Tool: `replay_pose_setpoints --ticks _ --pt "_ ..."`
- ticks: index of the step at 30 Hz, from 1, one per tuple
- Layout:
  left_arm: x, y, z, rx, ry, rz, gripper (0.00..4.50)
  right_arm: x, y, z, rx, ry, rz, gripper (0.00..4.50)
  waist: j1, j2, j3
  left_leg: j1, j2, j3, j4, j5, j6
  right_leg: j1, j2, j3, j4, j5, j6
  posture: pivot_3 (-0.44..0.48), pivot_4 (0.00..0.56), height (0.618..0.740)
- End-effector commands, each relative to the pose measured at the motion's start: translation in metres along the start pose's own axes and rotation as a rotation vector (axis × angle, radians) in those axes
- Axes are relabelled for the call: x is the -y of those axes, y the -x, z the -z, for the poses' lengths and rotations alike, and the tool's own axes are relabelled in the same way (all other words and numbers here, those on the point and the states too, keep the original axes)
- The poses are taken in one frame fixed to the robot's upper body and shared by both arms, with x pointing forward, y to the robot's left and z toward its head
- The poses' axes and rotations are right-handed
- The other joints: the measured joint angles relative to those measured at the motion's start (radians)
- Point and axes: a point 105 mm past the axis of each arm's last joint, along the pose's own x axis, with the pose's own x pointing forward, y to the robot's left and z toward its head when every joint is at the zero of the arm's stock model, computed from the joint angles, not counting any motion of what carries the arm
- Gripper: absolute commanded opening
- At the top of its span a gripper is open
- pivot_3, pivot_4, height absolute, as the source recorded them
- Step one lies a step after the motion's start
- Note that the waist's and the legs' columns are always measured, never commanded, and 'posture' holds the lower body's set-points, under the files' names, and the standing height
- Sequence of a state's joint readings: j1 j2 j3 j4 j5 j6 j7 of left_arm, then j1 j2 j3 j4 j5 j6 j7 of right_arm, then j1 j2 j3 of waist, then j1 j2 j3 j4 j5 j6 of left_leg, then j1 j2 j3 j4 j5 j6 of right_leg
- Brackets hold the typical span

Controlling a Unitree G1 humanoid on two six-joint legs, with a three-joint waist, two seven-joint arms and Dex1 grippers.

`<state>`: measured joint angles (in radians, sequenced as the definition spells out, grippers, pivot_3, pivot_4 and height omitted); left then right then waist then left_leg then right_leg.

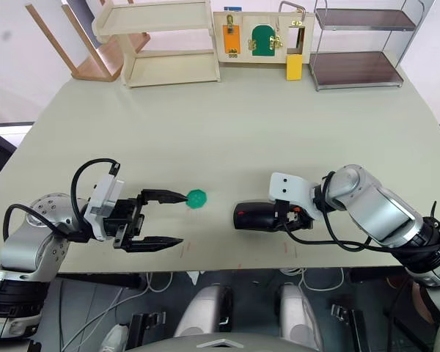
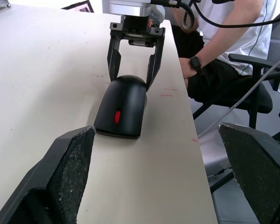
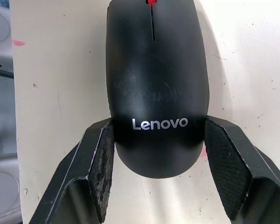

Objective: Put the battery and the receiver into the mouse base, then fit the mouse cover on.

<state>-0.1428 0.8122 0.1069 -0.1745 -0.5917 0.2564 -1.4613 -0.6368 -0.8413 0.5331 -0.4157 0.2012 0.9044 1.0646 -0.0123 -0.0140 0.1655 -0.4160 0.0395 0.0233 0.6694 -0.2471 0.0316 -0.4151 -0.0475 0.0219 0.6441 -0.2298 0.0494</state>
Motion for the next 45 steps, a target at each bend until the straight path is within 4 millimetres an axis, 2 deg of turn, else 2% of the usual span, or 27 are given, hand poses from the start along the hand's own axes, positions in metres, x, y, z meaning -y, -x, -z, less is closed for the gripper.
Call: replay_pose_setpoints --ticks 1,2,3,9,13,16,20,21,22,23,24,29,32,33,45 --pt "0.001 0.000 -0.005 0.009 -0.017 0.011 4.50 0.004 0.004 -0.006 0.014 0.039 0.026 3.52 0.000 0.000 0.000 0.000 0.000 0.000 0.000 0.000 0.000 0.000 0.000 0.000 0.000 0.000 0.000 0.000 0.150 0.740" --pt "0.001 0.000 -0.005 0.010 -0.017 0.011 4.50 0.004 0.004 -0.006 0.014 0.035 0.027 4.08 0.000 0.000 0.000 0.000 0.000 0.000 0.000 0.000 0.000 0.000 0.000 0.000 0.000 0.000 0.000 0.000 0.150 0.740" --pt "0.001 -0.001 -0.005 0.010 -0.017 0.011 4.50 0.004 0.004 -0.006 0.015 0.032 0.027 4.42 0.000 0.000 0.000 0.000 0.000 0.000 0.000 0.000 0.000 0.000 0.000 0.000 0.000 0.000 0.000 0.000 0.150 0.740" --pt "-0.001 -0.001 -0.006 0.012 -0.021 0.008 4.50 0.005 0.010 -0.009 0.034 0.040 0.025 4.47 0.000 0.000 0.000 0.000 0.000 0.000 0.000 0.000 0.000 0.000 0.000 0.000 0.000 0.000 0.000 0.000 0.150 0.740" --pt "-0.002 -0.001 -0.006 0.011 -0.021 0.008 4.50 0.002 0.019 -0.031 0.150 0.063 -0.005 4.47 0.000 0.000 0.000 0.000 0.000 0.000 0.000 0.000 0.000 0.000 0.000 0.000 0.000 0.000 0.000 0.000 0.150 0.740" --pt "-0.003 -0.002 -0.006 0.011 -0.023 0.008 4.50 0.000 0.025 -0.054 0.311 0.074 -0.020 4.47 -0.001 0.000 0.000 0.000 0.000 0.000 0.000 0.000 0.000 0.000 0.000 0.000 0.000 0.000 0.000 0.000 0.150 0.740" --pt "-0.004 -0.002 -0.007 0.011 -0.026 0.008 4.50 0.003 0.023 -0.062 0.363 0.073 0.009 4.47 0.001 0.000 0.000 0.000 0.000 0.000 0.000 0.000 0.000 0.000 0.001 -0.001 0.001 0.000 0.001 0.000 0.150 0.740" --pt "-0.004 -0.002 -0.007 0.012 -0.026 0.009 4.50 0.002 0.021 -0.063 0.365 0.072 0.006 3.82 0.002 0.000 0.000 0.000 0.000 0.001 0.000 0.000 0.000 0.000 0.000 -0.001 0.001 0.000 0.000 0.000 0.150 0.740" --pt "-0.004 -0.003 -0.007 0.012 -0.026 0.010 4.50 0.001 0.018 -0.065 0.369 0.074 0.005 3.82 0.002 0.000 0.000 0.000 0.000 0.001 0.000 0.000 0.000 0.000 0.000 -0.001 0.001 0.000 0.000 0.000 0.150 0.740" --pt "-0.004 -0.003 -0.008 0.013 -0.026 0.012 4.50 0.001 0.015 -0.067 0.370 0.078 0.011 3.17 0.001 0.000 0.000 0.000 0.000 0.001 0.000 0.000 0.000 0.000 0.000 -0.001 0.001 0.000 0.000 0.000 0.150 0.740" --pt "-0.004 -0.003 -0.008 0.012 -0.027 0.011 4.50 0.000 0.010 -0.069 0.370 0.080 0.015 2.88 0.000 0.000 0.000 0.000 0.000 0.000 0.000 0.000 0.000 0.000 0.000 0.000 0.001 0.000 0.000 0.000 0.150 0.740" --pt "-0.004 -0.003 -0.008 0.011 -0.028 0.009 4.50 0.001 -0.007 -0.079 0.383 0.062 0.034 2.88 -0.002 0.000 0.000 0.000 0.000 0.001 0.000 0.000 0.000 0.000 0.001 -0.001 0.002 0.000 0.000 0.000 0.150 0.740" --pt "-0.005 -0.003 -0.008 0.009 -0.030 0.008 4.50 0.001 -0.012 -0.083 0.382 0.066 0.036 2.08 -0.001 0.000 0.000 0.000 0.000 0.001 0.000 0.000 0.000 0.000 0.001 -0.001 0.002 0.000 0.000 0.000 0.150 0.740" --pt "-0.005 -0.002 -0.008 0.008 -0.031 0.008 4.50 0.002 -0.014 -0.083 0.372 0.070 0.041 1.65 -0.001 0.000 0.000 0.000 0.000 0.001 0.000 0.000 0.000 0.000 0.001 -0.001 0.002 0.000 0.000 0.000 0.150 0.740" --pt "-0.004 -0.003 -0.007 0.007 -0.026 0.014 4.50 0.001 -0.034 -0.069 0.232 0.014 0.012 1.65 -0.001 0.000 0.000 0.000 0.000 0.001 0.000 0.000 0.000 0.000 0.001 -0.001 0.002 0.000 0.000 0.000 0.150 0.740"
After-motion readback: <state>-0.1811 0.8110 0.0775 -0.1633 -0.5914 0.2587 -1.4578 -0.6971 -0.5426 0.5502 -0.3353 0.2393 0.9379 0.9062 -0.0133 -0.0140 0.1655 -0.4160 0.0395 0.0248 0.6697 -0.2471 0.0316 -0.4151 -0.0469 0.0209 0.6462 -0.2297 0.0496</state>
